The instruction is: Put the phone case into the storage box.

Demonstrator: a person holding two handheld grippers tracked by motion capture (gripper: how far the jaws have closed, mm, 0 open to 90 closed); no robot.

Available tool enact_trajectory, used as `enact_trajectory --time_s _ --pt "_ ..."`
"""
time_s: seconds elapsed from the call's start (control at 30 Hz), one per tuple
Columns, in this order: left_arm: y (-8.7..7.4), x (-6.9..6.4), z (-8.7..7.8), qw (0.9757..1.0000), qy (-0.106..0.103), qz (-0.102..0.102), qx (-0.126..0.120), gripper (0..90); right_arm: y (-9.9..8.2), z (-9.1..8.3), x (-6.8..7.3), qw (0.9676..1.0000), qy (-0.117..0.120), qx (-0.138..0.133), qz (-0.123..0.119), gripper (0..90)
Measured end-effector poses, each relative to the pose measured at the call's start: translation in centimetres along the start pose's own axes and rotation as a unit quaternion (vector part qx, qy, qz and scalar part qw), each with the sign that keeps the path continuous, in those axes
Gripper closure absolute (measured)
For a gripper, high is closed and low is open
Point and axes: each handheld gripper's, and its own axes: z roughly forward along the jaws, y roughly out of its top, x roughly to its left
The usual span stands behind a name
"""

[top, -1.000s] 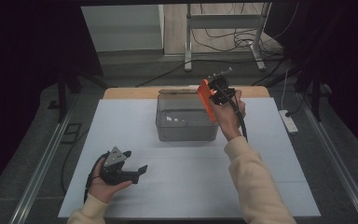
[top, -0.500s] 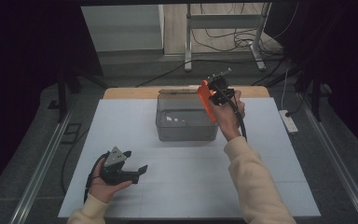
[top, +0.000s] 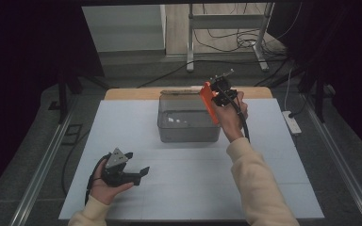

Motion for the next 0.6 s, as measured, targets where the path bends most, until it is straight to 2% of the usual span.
enact_trajectory --time_s 0.6 --pt "0.01 0.01 -0.02 1.0 0.0 0.0 0.0 14.0 -0.13 0.57 0.02 1.0 0.0 0.008 0.004 80.4"
